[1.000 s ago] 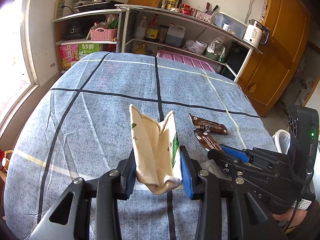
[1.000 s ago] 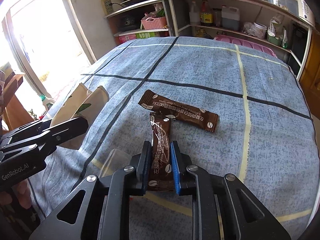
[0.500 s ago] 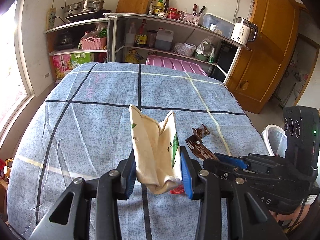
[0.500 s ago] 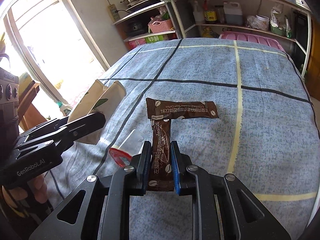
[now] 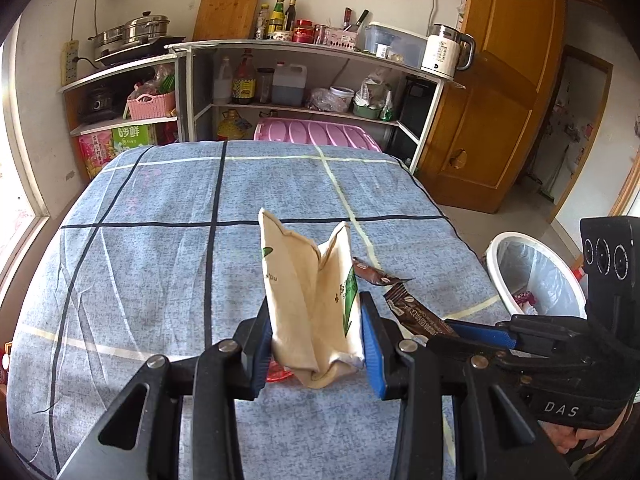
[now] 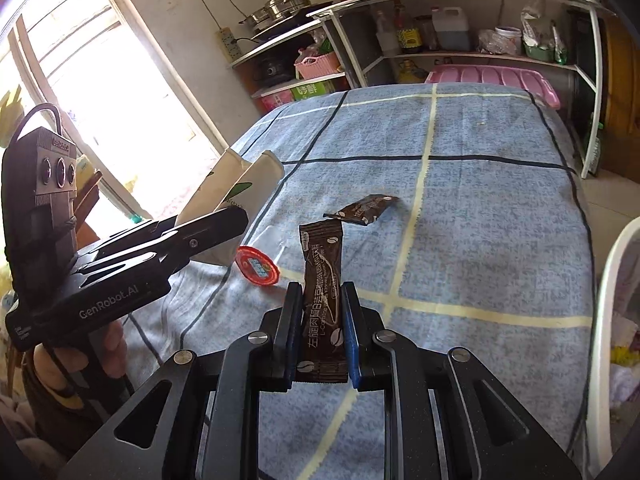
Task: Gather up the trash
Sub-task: 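Carry the beige bag and brown wrapper over the bin and open both grippers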
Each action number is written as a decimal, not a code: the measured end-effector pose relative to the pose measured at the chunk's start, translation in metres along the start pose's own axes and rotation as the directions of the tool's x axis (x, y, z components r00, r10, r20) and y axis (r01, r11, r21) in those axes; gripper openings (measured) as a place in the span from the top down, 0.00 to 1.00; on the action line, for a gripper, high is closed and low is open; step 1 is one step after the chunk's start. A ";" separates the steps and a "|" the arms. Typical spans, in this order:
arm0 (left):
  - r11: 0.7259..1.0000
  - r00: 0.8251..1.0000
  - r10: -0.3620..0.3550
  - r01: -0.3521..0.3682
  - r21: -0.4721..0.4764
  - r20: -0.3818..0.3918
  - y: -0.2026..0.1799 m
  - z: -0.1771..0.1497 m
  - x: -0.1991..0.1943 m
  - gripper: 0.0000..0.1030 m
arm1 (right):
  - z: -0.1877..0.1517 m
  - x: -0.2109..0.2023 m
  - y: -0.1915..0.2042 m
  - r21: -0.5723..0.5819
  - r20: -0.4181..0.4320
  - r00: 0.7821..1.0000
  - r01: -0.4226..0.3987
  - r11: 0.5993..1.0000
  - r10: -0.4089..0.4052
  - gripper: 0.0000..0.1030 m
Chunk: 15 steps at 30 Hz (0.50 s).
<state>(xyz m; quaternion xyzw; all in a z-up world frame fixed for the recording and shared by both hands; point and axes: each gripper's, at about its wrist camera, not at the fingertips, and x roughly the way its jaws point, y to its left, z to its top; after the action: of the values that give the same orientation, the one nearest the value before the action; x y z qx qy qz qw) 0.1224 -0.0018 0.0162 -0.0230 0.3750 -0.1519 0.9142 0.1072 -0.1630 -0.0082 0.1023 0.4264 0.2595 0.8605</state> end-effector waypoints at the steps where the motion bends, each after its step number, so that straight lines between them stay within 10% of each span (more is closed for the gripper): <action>1: 1.000 1.000 -0.008 0.008 0.006 0.001 -0.005 0.000 0.000 0.61 | -0.003 -0.005 -0.002 0.009 0.004 1.000 0.000 1.000 0.000 0.81; 15: 0.993 0.997 -0.072 0.072 0.096 -0.001 -0.069 -0.001 0.000 0.61 | -0.024 -0.064 -0.040 0.097 0.098 0.990 0.095 0.991 -0.104 0.81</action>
<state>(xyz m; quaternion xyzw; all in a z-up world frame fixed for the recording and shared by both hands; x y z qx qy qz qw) 0.1042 -0.0673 0.0259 0.0074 0.3650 -0.2026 0.9087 0.0706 -0.2321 0.0047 0.1334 0.3978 0.1907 0.8875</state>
